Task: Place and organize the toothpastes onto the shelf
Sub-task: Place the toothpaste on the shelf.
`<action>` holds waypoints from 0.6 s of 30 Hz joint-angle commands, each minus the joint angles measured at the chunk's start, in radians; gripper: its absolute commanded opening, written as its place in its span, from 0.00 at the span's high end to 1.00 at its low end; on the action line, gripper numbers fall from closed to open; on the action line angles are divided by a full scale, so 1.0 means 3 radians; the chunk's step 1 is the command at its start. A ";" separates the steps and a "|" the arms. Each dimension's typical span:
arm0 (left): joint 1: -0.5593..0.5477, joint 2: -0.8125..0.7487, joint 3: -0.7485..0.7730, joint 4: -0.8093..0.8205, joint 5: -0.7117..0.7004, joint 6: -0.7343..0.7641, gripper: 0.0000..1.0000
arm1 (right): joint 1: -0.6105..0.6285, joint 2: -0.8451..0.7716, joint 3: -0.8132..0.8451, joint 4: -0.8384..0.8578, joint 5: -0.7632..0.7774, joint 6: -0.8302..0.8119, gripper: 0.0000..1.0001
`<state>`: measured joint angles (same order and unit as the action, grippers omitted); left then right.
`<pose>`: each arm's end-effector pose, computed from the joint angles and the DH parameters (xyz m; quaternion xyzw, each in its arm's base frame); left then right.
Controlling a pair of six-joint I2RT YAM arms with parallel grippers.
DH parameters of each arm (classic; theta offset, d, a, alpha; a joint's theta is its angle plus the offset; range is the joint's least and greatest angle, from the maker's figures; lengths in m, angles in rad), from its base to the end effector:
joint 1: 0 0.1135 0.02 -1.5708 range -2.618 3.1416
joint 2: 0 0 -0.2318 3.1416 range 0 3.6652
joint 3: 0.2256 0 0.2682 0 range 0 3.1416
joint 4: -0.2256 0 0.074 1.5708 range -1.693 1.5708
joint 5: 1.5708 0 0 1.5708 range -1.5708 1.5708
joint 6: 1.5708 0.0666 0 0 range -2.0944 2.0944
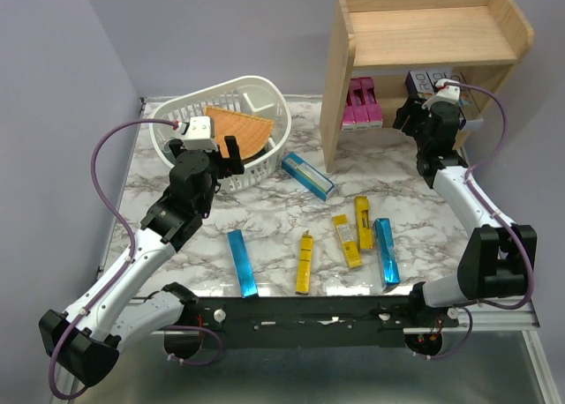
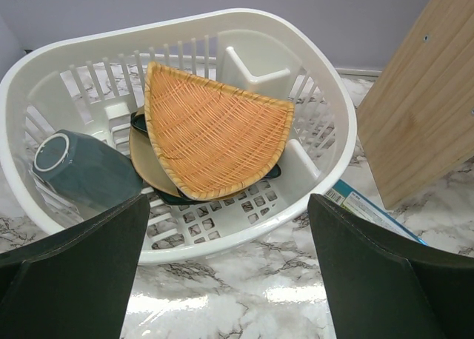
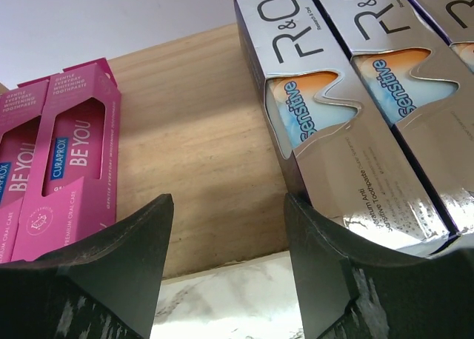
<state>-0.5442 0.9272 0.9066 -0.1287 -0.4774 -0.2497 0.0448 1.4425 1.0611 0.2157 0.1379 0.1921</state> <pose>0.2513 -0.1163 0.3337 -0.0445 0.7510 -0.0798 0.6539 0.3934 0.0085 0.2787 0.1004 0.7560 0.0240 0.6463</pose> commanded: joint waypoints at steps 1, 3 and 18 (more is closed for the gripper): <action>0.0014 0.0008 0.0010 0.0041 0.0037 0.0050 0.01 | 0.0009 -0.0017 0.0048 0.0079 0.0190 0.0004 0.30; 0.0014 0.0003 0.0015 0.0041 0.0037 0.0050 0.01 | 0.0009 -0.0048 0.0027 0.0104 0.0200 0.0004 0.30; 0.0014 0.0008 0.0020 0.0035 0.0042 0.0060 0.01 | 0.0014 -0.0481 -0.0034 -0.0213 -0.0352 0.0121 0.21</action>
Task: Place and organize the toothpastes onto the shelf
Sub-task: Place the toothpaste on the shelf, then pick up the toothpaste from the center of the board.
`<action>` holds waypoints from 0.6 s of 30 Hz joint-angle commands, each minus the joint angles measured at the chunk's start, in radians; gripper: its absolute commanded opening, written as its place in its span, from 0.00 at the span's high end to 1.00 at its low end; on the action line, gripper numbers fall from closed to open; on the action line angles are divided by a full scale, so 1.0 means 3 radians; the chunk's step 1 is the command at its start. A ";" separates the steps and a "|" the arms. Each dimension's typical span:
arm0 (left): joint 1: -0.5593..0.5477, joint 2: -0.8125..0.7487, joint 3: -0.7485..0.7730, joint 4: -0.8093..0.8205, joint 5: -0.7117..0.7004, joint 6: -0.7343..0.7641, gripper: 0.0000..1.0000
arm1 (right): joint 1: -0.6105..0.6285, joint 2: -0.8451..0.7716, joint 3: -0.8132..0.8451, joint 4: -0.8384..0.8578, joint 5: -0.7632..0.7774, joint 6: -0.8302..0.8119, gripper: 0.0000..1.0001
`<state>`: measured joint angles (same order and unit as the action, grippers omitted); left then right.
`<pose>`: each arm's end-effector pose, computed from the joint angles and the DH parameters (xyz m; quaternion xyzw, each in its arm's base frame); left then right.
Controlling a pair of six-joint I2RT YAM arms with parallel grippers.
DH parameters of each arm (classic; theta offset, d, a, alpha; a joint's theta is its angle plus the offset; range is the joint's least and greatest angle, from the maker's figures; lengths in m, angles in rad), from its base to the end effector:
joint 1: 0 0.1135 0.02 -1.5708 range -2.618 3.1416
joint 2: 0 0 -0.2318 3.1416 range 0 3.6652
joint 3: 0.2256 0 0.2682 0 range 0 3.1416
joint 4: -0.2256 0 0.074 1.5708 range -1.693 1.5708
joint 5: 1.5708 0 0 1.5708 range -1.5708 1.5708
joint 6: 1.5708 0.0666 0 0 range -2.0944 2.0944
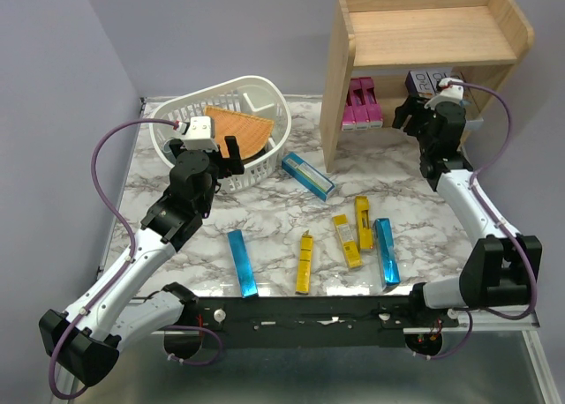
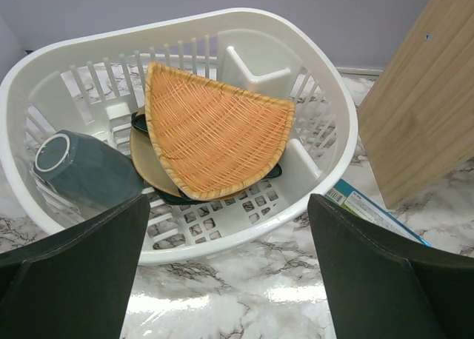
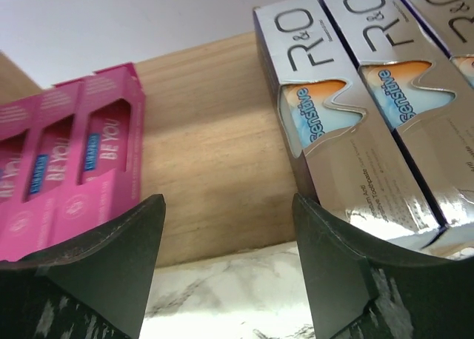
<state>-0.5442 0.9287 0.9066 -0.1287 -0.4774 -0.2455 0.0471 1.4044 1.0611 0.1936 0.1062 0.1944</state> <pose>0.2515 -0.1165 0.3333 -0.0428 0.7516 -0.0781 0.6536 0.3865 0.0111 0.2897 0.0902 0.7523 0.0385 0.6514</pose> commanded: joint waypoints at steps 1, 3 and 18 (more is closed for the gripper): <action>0.0014 0.0003 0.0020 0.0035 0.0047 0.0046 0.01 | 0.0007 -0.0416 -0.0065 -0.0169 -0.0338 0.0134 0.20; 0.0014 -0.0002 0.0031 0.0025 0.0057 0.0036 0.01 | 0.0012 -0.0589 -0.0136 -0.0286 -0.0460 0.0206 0.18; 0.0014 0.0161 0.0204 -0.0312 -0.0034 -0.0230 0.01 | 0.0942 -0.1342 -0.1189 -0.0267 -0.0722 0.0589 0.06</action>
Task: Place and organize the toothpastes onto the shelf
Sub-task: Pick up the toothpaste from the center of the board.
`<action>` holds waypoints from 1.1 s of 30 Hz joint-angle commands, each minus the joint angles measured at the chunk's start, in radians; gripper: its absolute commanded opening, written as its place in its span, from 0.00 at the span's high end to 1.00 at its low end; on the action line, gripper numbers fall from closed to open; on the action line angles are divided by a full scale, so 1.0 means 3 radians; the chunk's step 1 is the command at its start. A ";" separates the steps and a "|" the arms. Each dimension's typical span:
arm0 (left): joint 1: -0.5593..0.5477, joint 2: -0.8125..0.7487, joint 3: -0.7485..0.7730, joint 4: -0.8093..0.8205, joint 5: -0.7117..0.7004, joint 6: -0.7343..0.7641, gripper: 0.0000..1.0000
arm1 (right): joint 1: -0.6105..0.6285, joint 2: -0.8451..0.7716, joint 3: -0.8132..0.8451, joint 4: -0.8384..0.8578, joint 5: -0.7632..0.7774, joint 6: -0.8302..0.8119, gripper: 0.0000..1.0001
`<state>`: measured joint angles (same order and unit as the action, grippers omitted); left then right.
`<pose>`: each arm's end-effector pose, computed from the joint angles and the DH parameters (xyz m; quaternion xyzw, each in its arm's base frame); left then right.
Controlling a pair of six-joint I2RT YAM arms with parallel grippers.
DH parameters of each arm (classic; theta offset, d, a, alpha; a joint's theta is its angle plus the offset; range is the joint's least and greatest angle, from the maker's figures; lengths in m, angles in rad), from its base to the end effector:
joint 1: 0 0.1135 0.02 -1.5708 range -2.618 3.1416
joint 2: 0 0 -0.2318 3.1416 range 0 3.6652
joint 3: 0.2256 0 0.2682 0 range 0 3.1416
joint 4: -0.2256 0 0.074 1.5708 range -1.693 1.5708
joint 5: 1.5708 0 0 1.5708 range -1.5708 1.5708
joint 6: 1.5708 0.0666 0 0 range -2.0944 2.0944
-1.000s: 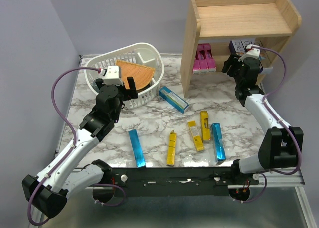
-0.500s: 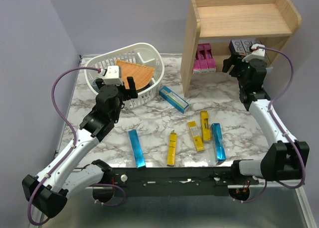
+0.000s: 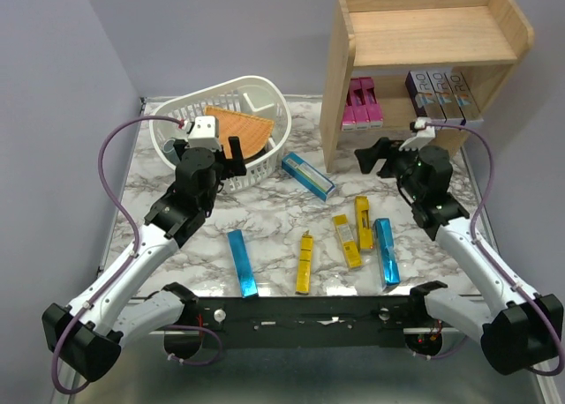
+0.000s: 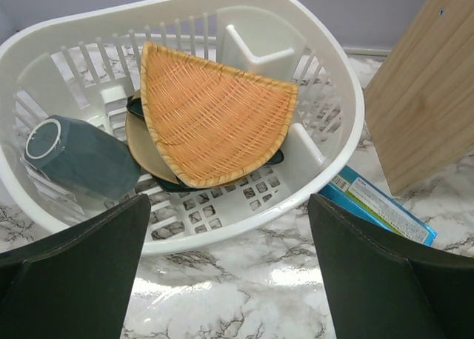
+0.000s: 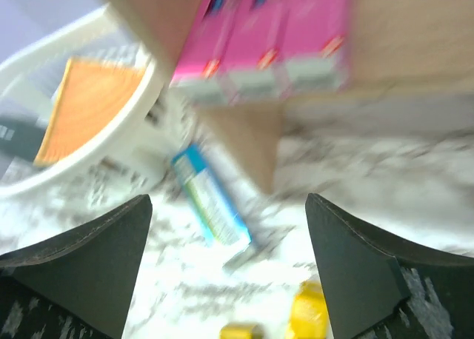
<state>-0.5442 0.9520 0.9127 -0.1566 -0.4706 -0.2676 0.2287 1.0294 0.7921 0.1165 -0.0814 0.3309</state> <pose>0.2551 -0.1191 0.3260 -0.0429 0.7648 -0.0781 0.6381 0.2988 0.0751 0.2921 0.0113 0.7483 0.2123 0.6284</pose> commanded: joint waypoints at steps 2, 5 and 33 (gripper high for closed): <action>0.0014 0.0114 0.0220 -0.0397 -0.0073 -0.0258 0.01 | 0.0480 -0.0077 -0.0390 0.0005 -0.0122 0.0129 0.05; 0.0014 0.0110 0.0190 -0.0531 -0.0119 -0.0315 0.01 | 0.0552 -0.0026 -0.0549 0.0077 -0.0158 0.0134 0.03; 0.0034 0.0186 0.0026 -0.0746 0.0060 -0.0248 0.01 | 0.0659 0.2239 0.0315 0.0553 -0.0547 -0.0075 0.03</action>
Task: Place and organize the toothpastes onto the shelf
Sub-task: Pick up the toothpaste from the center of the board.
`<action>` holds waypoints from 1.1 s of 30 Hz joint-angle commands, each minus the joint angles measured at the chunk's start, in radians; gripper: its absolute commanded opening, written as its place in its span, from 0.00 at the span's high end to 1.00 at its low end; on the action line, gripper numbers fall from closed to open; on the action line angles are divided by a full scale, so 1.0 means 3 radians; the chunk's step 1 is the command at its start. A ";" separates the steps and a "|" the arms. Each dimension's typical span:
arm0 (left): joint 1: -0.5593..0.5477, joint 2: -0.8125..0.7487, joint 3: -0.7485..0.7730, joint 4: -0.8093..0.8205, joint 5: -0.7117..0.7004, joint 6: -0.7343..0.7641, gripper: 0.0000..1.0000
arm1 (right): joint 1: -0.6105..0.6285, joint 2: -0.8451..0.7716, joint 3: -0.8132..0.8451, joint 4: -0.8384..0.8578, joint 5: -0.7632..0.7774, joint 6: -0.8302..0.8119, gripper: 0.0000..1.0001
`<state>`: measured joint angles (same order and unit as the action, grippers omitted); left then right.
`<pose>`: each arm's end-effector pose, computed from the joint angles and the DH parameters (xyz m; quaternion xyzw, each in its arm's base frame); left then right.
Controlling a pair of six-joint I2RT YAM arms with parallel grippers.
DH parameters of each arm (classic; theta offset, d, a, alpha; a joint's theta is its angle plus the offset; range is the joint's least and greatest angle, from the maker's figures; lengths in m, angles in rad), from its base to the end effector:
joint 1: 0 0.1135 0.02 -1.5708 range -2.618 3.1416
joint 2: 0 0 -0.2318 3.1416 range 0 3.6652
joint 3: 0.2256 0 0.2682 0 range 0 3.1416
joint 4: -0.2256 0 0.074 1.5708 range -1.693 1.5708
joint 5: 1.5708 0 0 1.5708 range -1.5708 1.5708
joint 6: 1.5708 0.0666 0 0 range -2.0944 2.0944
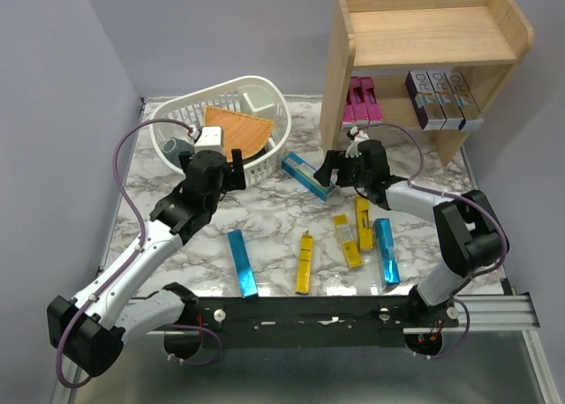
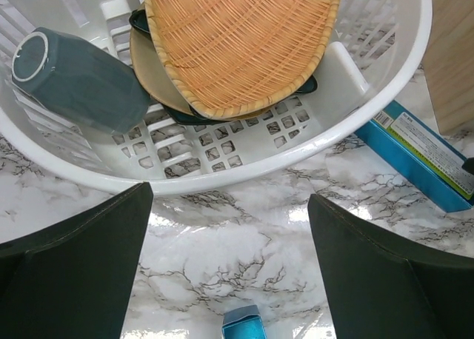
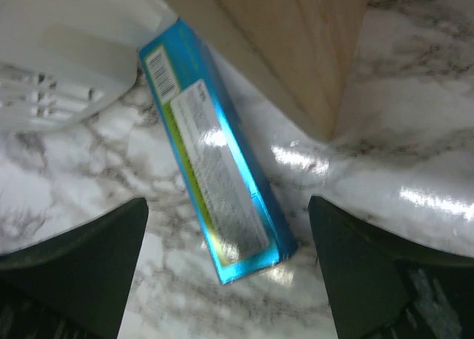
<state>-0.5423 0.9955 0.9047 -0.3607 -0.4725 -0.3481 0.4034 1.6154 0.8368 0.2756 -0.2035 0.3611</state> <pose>0.2551 -0.1183 0.2859 -0.0438 0.8321 -0.0433 0.5512 0.3447 0.1618 0.1371 -0.0698 0.8551 0.2700 0.4371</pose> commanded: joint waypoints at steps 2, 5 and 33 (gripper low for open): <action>0.0028 0.0072 0.0057 -0.0081 0.0087 0.0010 0.01 | 0.0153 0.0398 0.0212 -0.0008 -0.0119 -0.0257 0.04; 0.0033 0.0108 0.0068 -0.0096 0.0112 -0.0006 0.01 | 0.0296 0.0490 0.0263 -0.0111 0.0109 -0.0349 0.06; 0.0054 0.0261 0.0262 -0.0455 0.0414 -0.1046 0.01 | 0.1375 -0.0547 -0.0580 -0.0474 0.1670 -0.0355 0.52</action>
<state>-0.5331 1.0859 0.9497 -0.4671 -0.3889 -0.4755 0.7704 1.5570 0.7181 0.1154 0.2096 0.2367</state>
